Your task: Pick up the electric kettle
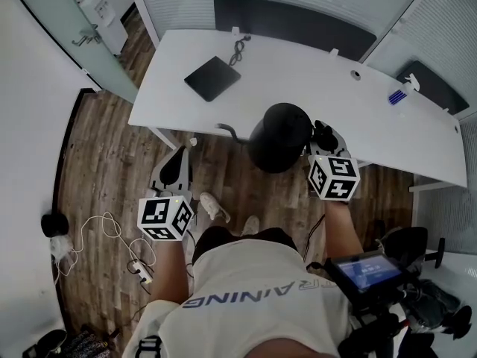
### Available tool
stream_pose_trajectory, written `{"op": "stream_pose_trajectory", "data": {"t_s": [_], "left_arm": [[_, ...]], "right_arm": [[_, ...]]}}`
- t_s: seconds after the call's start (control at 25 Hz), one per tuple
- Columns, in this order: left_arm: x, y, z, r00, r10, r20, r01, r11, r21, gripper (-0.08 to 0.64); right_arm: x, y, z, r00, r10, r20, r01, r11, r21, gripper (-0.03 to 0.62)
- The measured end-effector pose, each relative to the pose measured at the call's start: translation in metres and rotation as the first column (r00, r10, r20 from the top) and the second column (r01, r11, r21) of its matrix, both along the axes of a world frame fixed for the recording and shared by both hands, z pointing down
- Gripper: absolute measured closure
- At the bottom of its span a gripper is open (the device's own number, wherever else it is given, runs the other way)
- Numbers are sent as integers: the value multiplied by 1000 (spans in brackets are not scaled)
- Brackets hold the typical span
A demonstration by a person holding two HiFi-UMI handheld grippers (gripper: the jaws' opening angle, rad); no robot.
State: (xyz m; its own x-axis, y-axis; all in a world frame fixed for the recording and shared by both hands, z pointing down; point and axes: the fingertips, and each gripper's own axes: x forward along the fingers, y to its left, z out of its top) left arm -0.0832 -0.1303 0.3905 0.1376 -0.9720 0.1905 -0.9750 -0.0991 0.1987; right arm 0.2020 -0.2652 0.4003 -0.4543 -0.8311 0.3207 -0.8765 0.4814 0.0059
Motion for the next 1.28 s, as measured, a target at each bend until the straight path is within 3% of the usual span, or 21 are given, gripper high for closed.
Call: {"op": "stream_pose_trajectory", "data": {"t_s": [0.24,0.48,0.8,1.28], "left_arm": [[4,13,-20,1000,-12,11,11,999,32,543],[2,7,-26,1000,26,9,-27,998,63,543],[-34,13,-30,998,53,32,-55,997,60,543],[-53,14,-34,996,83,44,-86,994,64,543]], "right_arm": [[1,25,-9,999,-37,-4,37,999,5,514],[3,38,-22,1000,-10,4,10,1000,21,515],[-22,46,-21,999,32,5,-32,999,38,518],[-50,52,-31,1000,26,-1,-26,998,56,518]]}}
